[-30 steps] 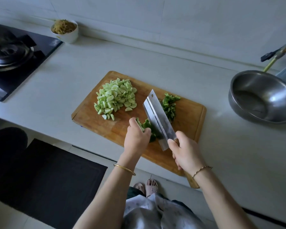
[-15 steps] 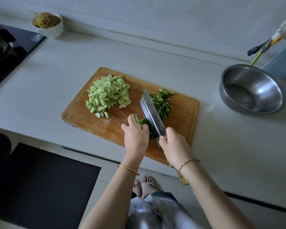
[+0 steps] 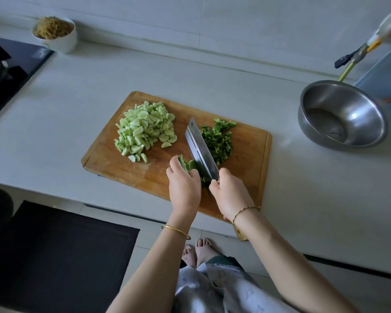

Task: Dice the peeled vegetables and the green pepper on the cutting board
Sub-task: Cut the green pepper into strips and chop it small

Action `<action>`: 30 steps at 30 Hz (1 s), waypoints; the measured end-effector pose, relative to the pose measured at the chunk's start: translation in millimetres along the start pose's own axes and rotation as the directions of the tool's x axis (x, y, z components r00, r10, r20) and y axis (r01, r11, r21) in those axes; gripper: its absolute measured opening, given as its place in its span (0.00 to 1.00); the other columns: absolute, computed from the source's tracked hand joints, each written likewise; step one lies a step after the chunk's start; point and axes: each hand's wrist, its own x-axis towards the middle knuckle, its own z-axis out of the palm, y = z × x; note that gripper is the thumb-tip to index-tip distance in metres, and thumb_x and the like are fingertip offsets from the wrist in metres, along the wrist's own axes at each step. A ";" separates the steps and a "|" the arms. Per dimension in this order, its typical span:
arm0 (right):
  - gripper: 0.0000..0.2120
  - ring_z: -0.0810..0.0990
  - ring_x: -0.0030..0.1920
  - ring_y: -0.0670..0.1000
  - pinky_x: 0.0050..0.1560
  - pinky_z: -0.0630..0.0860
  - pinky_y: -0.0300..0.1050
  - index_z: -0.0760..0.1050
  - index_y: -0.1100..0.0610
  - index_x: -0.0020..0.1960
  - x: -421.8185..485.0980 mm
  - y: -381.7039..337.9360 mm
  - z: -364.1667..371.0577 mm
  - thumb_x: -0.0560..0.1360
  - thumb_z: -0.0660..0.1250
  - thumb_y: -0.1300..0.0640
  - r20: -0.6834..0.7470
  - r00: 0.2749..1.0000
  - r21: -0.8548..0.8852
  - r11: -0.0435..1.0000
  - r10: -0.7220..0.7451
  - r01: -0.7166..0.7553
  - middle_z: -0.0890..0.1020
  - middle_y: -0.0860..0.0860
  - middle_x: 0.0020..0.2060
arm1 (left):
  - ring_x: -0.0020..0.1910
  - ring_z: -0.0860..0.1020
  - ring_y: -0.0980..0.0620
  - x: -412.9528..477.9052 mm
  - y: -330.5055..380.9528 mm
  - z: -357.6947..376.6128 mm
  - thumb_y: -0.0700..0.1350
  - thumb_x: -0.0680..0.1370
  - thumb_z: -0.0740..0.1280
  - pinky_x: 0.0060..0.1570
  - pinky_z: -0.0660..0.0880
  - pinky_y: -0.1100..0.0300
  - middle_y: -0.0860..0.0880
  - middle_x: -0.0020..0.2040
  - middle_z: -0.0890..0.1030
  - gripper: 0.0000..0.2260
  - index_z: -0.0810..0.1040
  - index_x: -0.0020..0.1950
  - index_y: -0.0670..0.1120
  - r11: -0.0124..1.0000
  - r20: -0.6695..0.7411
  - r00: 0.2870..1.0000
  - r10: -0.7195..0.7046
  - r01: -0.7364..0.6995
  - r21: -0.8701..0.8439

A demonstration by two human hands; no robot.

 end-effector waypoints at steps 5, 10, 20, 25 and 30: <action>0.10 0.70 0.29 0.49 0.28 0.66 0.44 0.62 0.56 0.43 9.5 -1.8 9.5 0.82 0.55 0.55 -0.066 0.997 -0.033 0.999 -0.028 0.026 0.71 0.49 0.32 | 0.44 0.67 0.55 -11.3 -5.7 -2.2 0.37 0.77 0.59 0.41 0.66 0.64 0.49 0.60 0.67 0.23 0.60 0.71 0.47 0.995 0.008 0.999 0.047 -0.046 -0.086; 0.09 0.72 0.29 0.51 0.27 0.77 0.51 0.65 0.58 0.46 17.7 9.5 6.8 0.82 0.55 0.54 -0.030 0.997 0.189 0.980 0.070 -0.063 0.74 0.54 0.35 | 0.44 0.67 0.65 -12.3 -9.8 -5.0 0.35 0.76 0.60 0.38 0.64 0.80 0.52 0.61 0.65 0.27 0.58 0.73 0.48 0.984 -0.036 0.998 0.058 -0.063 -0.166; 0.13 0.67 0.27 0.49 0.28 0.71 0.45 0.61 0.54 0.39 -2.9 12.3 -9.2 0.81 0.57 0.54 -0.083 0.996 0.205 0.977 -0.037 0.053 0.71 0.52 0.30 | 0.40 0.70 0.48 8.1 -4.4 -4.1 0.43 0.79 0.59 0.36 0.67 0.57 0.44 0.65 0.68 0.22 0.59 0.72 0.48 0.995 -0.055 0.998 0.031 -0.026 0.092; 0.13 0.68 0.26 0.49 0.28 0.70 0.44 0.62 0.54 0.39 -13.9 8.0 -12.9 0.81 0.56 0.54 -0.062 0.996 0.146 0.987 -0.057 0.065 0.72 0.51 0.30 | 0.39 0.70 0.48 10.6 -3.2 -2.5 0.42 0.79 0.58 0.36 0.66 0.57 0.43 0.65 0.67 0.21 0.59 0.72 0.47 0.997 -0.062 0.998 0.006 -0.001 0.074; 0.08 0.71 0.28 0.48 0.32 0.78 0.50 0.67 0.56 0.48 -13.9 0.7 -14.1 0.82 0.55 0.53 -0.031 0.998 0.057 0.997 -0.047 0.048 0.74 0.49 0.32 | 0.38 0.72 0.45 12.3 -0.6 2.6 0.41 0.79 0.58 0.35 0.68 0.56 0.42 0.64 0.67 0.21 0.59 0.71 0.47 0.998 -0.050 0.999 0.007 -0.004 0.059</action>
